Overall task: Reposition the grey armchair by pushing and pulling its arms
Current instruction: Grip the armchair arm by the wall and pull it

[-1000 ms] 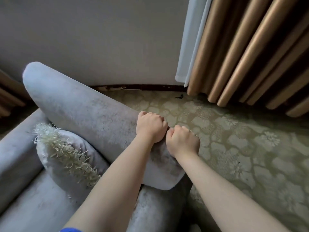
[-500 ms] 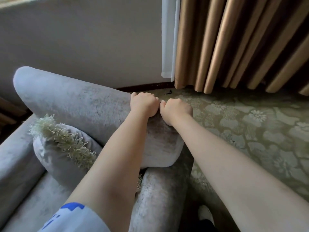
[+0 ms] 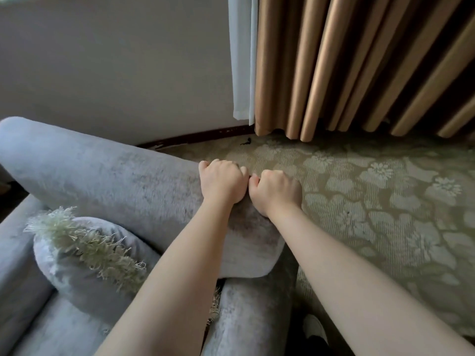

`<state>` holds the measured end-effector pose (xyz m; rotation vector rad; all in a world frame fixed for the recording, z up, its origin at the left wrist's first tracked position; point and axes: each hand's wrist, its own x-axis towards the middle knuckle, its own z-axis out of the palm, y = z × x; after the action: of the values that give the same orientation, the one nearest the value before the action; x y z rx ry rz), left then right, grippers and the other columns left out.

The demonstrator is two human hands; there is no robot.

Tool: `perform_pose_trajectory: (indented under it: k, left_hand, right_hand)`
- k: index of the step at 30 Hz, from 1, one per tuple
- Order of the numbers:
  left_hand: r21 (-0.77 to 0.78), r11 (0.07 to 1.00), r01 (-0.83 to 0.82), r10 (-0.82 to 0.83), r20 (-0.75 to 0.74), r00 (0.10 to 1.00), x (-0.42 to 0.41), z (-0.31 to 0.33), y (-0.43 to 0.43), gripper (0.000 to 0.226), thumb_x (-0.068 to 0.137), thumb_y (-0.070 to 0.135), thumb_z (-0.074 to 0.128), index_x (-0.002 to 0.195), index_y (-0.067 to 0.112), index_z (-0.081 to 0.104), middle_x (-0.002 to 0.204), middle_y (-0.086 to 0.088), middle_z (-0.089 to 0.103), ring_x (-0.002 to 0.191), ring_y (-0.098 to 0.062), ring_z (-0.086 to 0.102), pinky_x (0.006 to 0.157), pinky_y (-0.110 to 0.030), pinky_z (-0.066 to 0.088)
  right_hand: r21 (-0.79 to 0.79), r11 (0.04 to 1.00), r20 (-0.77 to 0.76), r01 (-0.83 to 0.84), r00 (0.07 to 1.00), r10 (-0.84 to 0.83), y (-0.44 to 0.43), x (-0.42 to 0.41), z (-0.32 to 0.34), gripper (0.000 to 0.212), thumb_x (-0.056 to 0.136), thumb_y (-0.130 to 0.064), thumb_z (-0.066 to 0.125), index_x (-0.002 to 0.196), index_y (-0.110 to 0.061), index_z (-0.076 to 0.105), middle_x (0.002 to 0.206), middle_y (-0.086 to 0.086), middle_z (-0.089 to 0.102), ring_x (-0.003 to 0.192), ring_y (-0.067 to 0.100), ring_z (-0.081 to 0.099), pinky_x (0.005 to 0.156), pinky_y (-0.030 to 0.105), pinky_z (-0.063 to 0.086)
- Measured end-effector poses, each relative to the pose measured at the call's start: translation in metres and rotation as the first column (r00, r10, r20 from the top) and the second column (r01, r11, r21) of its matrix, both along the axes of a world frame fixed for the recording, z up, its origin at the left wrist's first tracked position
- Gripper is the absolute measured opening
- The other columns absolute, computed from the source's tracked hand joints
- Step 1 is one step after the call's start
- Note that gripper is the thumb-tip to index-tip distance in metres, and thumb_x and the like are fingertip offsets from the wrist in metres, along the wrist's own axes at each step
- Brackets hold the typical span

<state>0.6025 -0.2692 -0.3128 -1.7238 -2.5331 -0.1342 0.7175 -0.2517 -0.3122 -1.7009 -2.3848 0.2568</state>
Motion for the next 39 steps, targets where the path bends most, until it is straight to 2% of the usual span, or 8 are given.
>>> perform_pose_trajectory:
  k: [5, 11, 18, 24, 27, 30, 36, 39]
  left_hand:
    - [-0.01, 1.0, 0.028, -0.028, 0.005, 1.0, 0.002, 0.003, -0.003, 0.04, 0.09, 0.032, 0.031, 0.072, 0.019, 0.064, 0.088, -0.002, 0.067, 0.091, -0.022, 0.055, 0.083, -0.037, 0.028]
    - [-0.106, 0.992, 0.072, -0.071, 0.013, 0.997, 0.004, 0.013, -0.018, 0.04, 0.093, 0.032, 0.027, 0.088, 0.017, 0.064, 0.106, -0.004, 0.065, 0.106, -0.023, 0.053, 0.083, -0.037, 0.028]
    - [-0.103, 0.991, 0.083, -0.087, -0.032, 0.996, 0.03, 0.019, -0.052, 0.042, 0.093, 0.036, 0.027, 0.089, 0.021, 0.066, 0.103, 0.0, 0.065, 0.102, -0.021, 0.053, 0.085, -0.036, 0.028]
    - [-0.17, 0.98, 0.108, -0.104, 0.029, 0.994, 0.029, 0.018, -0.041, 0.043, 0.094, 0.038, 0.027, 0.097, 0.019, 0.065, 0.111, 0.0, 0.063, 0.11, -0.019, 0.051, 0.091, -0.037, 0.028]
    - [-0.116, 0.989, 0.092, -0.088, 0.038, 0.995, 0.032, 0.011, -0.029, 0.042, 0.092, 0.037, 0.027, 0.087, 0.019, 0.065, 0.103, 0.0, 0.065, 0.103, -0.019, 0.053, 0.091, -0.038, 0.028]
    - [-0.094, 0.993, 0.073, -0.067, 0.058, 0.996, 0.029, 0.009, -0.028, 0.037, 0.09, 0.036, 0.029, 0.071, 0.021, 0.056, 0.091, 0.0, 0.065, 0.093, -0.019, 0.054, 0.089, -0.038, 0.028]
    - [-0.052, 0.998, 0.036, -0.031, 0.096, 0.995, 0.031, 0.01, -0.023, 0.035, 0.09, 0.035, 0.031, 0.066, 0.021, 0.052, 0.084, 0.002, 0.064, 0.087, -0.018, 0.053, 0.088, -0.037, 0.027]
    - [-0.061, 0.998, 0.027, -0.021, 0.083, 0.996, 0.03, 0.011, -0.022, 0.037, 0.089, 0.036, 0.031, 0.068, 0.021, 0.058, 0.084, 0.003, 0.065, 0.087, -0.017, 0.053, 0.087, -0.037, 0.027]
  right_hand:
    - [-0.019, 1.0, -0.018, -0.003, 1.0, 0.003, -0.002, 0.001, 0.003, 0.047, 0.092, -0.041, 0.031, 0.088, -0.009, 0.065, 0.091, 0.012, 0.066, 0.082, 0.032, 0.061, 0.062, 0.033, 0.034]
    - [-0.084, 0.994, 0.01, -0.07, 0.997, 0.072, -0.018, 0.009, 0.012, 0.054, 0.095, -0.043, 0.023, 0.108, -0.008, 0.062, 0.109, 0.014, 0.064, 0.098, 0.032, 0.059, 0.068, 0.035, 0.034]
    - [-0.041, 0.998, 0.005, -0.049, 0.999, 0.049, -0.058, 0.038, 0.02, 0.054, 0.095, -0.044, 0.024, 0.102, -0.007, 0.062, 0.102, 0.015, 0.064, 0.092, 0.031, 0.06, 0.072, 0.037, 0.037]
    - [-0.134, 0.99, 0.041, -0.044, 0.998, 0.05, -0.044, 0.033, 0.022, 0.055, 0.096, -0.044, 0.024, 0.11, -0.006, 0.06, 0.109, 0.015, 0.062, 0.099, 0.031, 0.058, 0.081, 0.038, 0.041]
    - [-0.118, 0.993, 0.019, -0.024, 0.999, 0.027, -0.031, 0.035, 0.013, 0.051, 0.095, -0.043, 0.027, 0.101, -0.007, 0.062, 0.103, 0.013, 0.064, 0.093, 0.031, 0.059, 0.077, 0.037, 0.042]
    - [-0.104, 0.995, 0.046, -0.013, 0.999, 0.018, -0.026, 0.033, 0.01, 0.047, 0.093, -0.043, 0.03, 0.093, -0.009, 0.062, 0.095, 0.011, 0.064, 0.087, 0.031, 0.06, 0.071, 0.036, 0.042]
    - [-0.089, 0.996, 0.073, -0.005, 0.997, 0.011, -0.02, 0.03, 0.004, 0.044, 0.093, -0.041, 0.03, 0.091, -0.01, 0.061, 0.093, 0.01, 0.063, 0.084, 0.03, 0.061, 0.063, 0.034, 0.036]
    - [-0.089, 0.996, 0.066, -0.01, 0.998, 0.016, -0.02, 0.028, 0.004, 0.044, 0.093, -0.04, 0.03, 0.093, -0.01, 0.062, 0.095, 0.01, 0.063, 0.086, 0.031, 0.061, 0.063, 0.033, 0.034]
